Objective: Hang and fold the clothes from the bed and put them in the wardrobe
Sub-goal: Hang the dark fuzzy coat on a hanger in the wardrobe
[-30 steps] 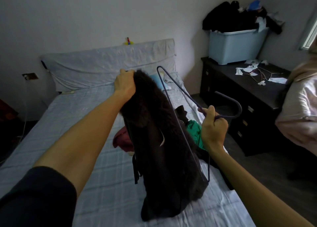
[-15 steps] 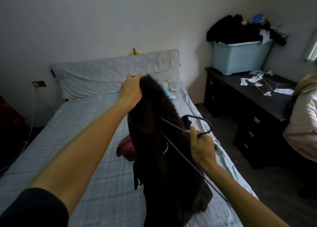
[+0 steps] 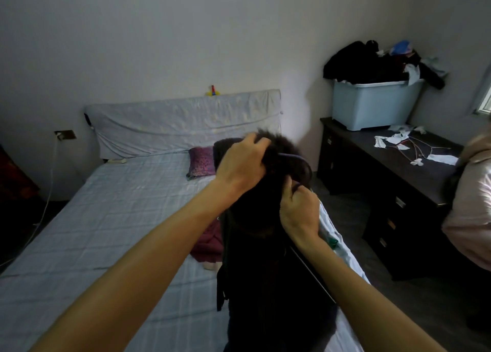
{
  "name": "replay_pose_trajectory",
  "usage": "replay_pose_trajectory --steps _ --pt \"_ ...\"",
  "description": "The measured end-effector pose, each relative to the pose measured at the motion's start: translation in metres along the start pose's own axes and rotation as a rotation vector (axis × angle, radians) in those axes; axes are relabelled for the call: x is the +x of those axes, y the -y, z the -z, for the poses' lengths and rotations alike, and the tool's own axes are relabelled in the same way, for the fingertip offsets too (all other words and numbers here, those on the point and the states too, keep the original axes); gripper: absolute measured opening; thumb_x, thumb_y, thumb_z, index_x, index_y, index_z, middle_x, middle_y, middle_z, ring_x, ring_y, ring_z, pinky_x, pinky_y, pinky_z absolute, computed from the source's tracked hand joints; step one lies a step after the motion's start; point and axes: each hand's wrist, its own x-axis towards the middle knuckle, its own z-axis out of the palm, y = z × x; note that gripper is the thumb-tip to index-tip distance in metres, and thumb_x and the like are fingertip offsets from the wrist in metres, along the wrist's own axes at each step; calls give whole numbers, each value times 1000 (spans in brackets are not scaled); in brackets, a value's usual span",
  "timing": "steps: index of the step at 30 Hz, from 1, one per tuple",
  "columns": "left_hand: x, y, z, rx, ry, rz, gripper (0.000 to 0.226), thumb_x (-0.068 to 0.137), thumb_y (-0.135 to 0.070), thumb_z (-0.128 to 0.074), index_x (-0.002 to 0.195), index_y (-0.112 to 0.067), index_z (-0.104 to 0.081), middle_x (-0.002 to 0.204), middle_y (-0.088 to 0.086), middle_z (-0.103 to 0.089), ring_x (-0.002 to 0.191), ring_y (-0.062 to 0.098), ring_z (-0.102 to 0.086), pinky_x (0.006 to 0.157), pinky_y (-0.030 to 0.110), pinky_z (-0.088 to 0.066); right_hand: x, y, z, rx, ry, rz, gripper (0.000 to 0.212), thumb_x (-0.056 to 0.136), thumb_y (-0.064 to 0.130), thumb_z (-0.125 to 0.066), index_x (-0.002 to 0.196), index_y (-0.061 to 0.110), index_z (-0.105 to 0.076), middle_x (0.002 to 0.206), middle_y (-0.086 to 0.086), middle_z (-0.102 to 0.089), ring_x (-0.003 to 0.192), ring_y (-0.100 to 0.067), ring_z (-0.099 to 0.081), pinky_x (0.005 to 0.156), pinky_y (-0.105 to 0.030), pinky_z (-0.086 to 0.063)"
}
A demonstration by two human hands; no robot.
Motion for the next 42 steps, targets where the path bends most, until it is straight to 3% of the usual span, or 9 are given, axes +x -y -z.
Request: replay_pose_trajectory --steps 4,7,12,17,23,28,33,38,42 --pt "-9 -16 -2 55 9 -98 40 72 -14 -60 111 -8 -60 101 17 -58 82 39 -58 63 43 -50 11 -6 5 77 -61 -6 48 98 23 -45 57 0 -57 63 -23 -63 59 -32 -57 55 -25 -22" --pt "-3 1 0 74 2 -233 46 69 -34 -53 107 -10 -62 101 15 -55 94 34 -52 82 39 -43 13 -9 13 141 -126 72 52 97 36 -39 51 12 -45 43 2 -47 45 -17 -47 50 -24 -25" --pt "-14 7 -6 -15 224 -328 63 74 -62 -58 121 -20 -55 107 8 -62 90 27 -61 76 38 -52 15 -14 7 178 -147 35 57 96 44 -38 59 7 -60 53 -4 -58 54 -22 -57 55 -27 -37" --pt "-29 13 -15 120 109 -400 32 70 -36 -51 89 -18 -69 72 1 -67 52 28 -63 40 26 -41 5 -10 -2 117 -3 21 60 89 58 -33 60 13 -60 59 -10 -62 61 -25 -60 60 -31 -41" --pt "-57 49 -36 172 121 -230 39 72 -35 -45 93 -13 -70 75 10 -67 50 35 -61 39 33 -44 -16 -37 -6 55 -133 257 28 94 34 -46 94 13 -64 90 -3 -65 85 -21 -55 76 -33 -43" --pt "-65 70 -30 189 36 -126 34 74 -33 -45 88 -11 -66 74 15 -64 49 40 -58 41 37 -43 -64 -85 -19 -3 19 477 22 92 20 -49 75 8 -57 73 -5 -55 67 -24 -52 61 -38 -44" --pt "-64 63 -16 173 -98 -179 33 76 -30 -49 95 -11 -69 79 15 -66 55 41 -60 44 39 -45 -86 -111 -48 -160 292 136 21 88 32 -57 100 14 -59 95 -5 -59 89 -26 -58 72 -37 -48" --pt "-66 46 -1 144 -213 -263 30 78 -26 -56 98 -10 -70 78 14 -67 55 38 -61 43 36 -45 -72 -114 -74 -255 418 -121 82 80 39 -65 144 9 -24 144 -14 -29 131 -33 -31 100 -52 -36" --pt "-68 43 9 105 -284 -307 29 76 -21 -60 100 -8 -69 81 14 -69 56 36 -63 42 36 -48 -50 -119 -87 -182 431 -262 76 85 39 -58 146 14 -20 138 -9 -42 130 -31 -36 106 -54 -28"
